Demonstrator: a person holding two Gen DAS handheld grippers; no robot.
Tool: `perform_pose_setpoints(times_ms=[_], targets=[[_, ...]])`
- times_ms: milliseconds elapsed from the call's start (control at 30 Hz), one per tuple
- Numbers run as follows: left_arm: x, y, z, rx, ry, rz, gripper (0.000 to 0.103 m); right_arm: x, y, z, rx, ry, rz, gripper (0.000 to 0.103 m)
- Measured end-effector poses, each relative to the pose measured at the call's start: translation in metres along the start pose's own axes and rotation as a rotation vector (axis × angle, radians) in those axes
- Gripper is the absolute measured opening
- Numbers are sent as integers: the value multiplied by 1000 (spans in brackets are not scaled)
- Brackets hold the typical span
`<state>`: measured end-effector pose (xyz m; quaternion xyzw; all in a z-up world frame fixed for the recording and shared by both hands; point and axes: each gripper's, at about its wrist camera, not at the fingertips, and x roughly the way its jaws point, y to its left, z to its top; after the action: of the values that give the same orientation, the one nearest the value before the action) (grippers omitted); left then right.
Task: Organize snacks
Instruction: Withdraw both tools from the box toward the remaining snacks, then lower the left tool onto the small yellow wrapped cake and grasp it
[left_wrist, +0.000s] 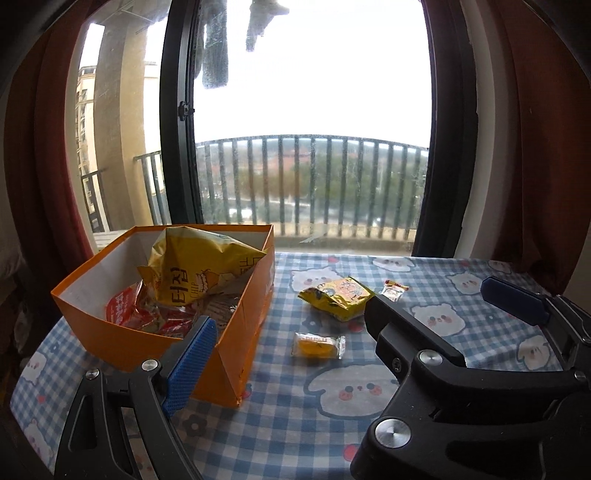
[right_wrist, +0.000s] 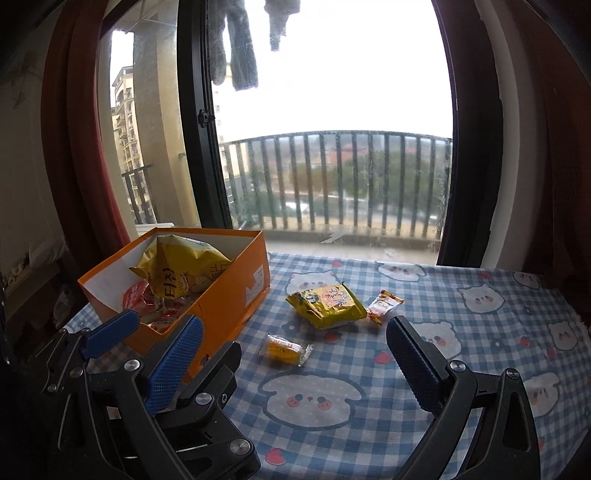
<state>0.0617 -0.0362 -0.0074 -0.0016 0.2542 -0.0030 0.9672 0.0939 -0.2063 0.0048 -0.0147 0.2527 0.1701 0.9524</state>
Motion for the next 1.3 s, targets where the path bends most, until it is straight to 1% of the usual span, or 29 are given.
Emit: perform_pose_setpoints(times_ms=[200, 467, 667, 800, 933, 1067, 1200, 1300], targets=[[13, -20, -3, 21, 29, -22, 91, 4, -23, -8, 14, 16, -1, 101], [44, -46, -4, 31, 98, -40, 91, 24, -51, -14, 26, 77, -10, 101], [68, -57, 8, 48, 134, -4, 91, 47, -72, -9, 66, 110, -12, 101], [88, -59, 22, 47, 147, 29, 91, 65, -82, 3, 86, 129, -18, 101], [110, -56, 33, 8, 160, 56, 91, 87, -87, 20, 55, 129, 7, 101], [136, -48, 31, -39, 200, 80, 91, 113, -89, 27, 29, 131, 15, 101], [161, -46, 24, -27, 246, 116, 91, 141, -92, 22, 28, 162, 21, 101], [175, -42, 17, -33, 276, 125, 91, 161, -94, 14, 34, 197, 38, 101]])
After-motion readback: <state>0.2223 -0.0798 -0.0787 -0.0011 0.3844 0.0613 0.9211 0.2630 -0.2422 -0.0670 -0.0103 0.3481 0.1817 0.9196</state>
